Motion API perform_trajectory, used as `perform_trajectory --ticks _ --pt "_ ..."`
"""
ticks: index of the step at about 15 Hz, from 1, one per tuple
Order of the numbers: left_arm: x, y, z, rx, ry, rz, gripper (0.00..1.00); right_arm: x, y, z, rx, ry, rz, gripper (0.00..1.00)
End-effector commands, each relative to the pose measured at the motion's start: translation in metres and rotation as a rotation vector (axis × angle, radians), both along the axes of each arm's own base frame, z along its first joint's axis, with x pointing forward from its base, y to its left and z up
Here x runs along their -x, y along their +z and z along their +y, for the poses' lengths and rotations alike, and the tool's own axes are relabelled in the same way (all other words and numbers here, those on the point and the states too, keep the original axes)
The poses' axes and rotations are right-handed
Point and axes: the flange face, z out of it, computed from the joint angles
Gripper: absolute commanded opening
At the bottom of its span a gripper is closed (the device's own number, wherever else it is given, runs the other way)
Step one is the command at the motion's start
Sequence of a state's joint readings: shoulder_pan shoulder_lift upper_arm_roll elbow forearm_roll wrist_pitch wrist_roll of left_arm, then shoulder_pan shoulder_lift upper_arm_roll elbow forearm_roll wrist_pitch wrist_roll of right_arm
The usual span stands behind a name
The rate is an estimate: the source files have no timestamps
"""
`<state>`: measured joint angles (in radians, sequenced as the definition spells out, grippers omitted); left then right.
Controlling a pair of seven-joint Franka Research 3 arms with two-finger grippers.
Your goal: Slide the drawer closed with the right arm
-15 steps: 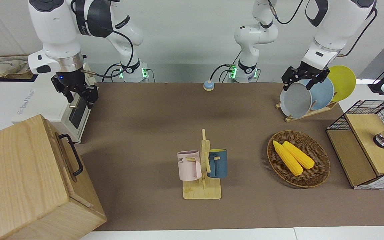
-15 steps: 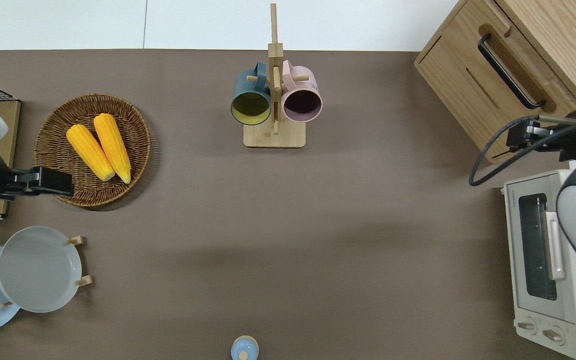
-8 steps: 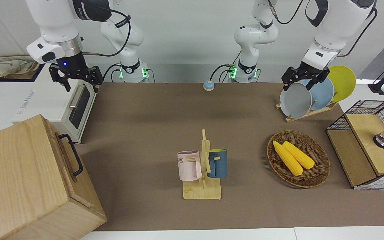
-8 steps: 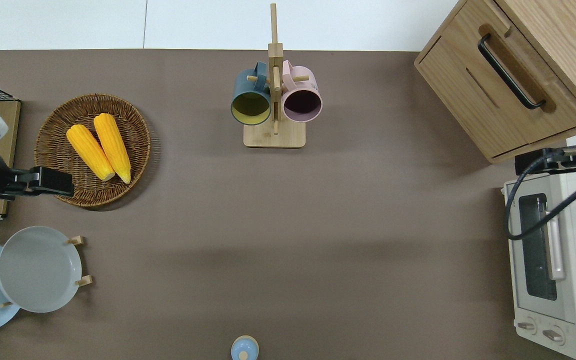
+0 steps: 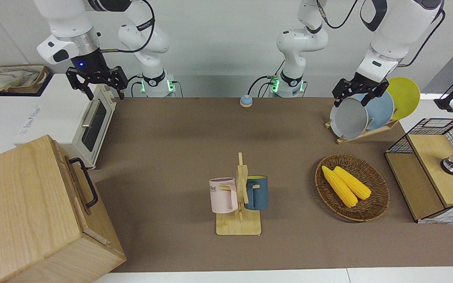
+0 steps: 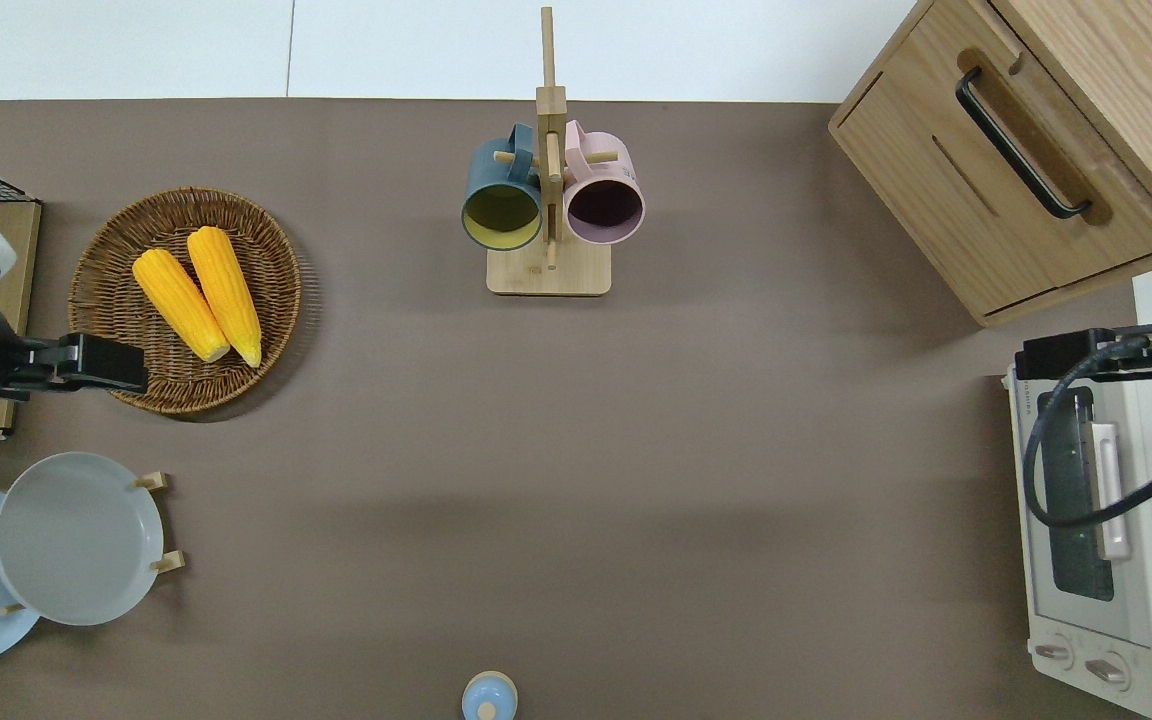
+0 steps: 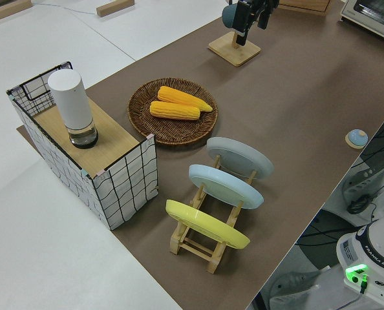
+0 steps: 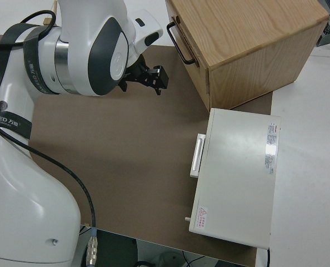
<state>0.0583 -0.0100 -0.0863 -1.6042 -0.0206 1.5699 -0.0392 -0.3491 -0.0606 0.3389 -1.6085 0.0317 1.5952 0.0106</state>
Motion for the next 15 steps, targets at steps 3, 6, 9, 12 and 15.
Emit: perform_trajectory --ticks 3,6,9,12,15 --pt "0.0044 0.0020 0.0013 -0.012 -0.007 0.007 1.00 0.0063 -0.0026 -0.0067 -0.057 0.008 -0.009 0.990" --pt "0.0042 0.0021 0.0005 -0.012 -0.009 0.006 1.00 0.0048 -0.0031 -0.0090 -0.063 0.008 -0.009 0.990" --pt "0.0042 0.0021 0.0013 -0.012 -0.007 0.006 1.00 0.0025 -0.0048 -0.0053 -0.056 0.022 -0.006 0.990" --pt "0.0044 0.0020 0.0013 -0.012 -0.007 0.007 1.00 0.0025 -0.0048 -0.0057 -0.053 0.022 -0.006 0.990" --pt "0.0042 0.0021 0.0013 -0.012 -0.007 0.006 1.00 0.0025 -0.0048 -0.0049 -0.053 0.024 -0.006 0.990"
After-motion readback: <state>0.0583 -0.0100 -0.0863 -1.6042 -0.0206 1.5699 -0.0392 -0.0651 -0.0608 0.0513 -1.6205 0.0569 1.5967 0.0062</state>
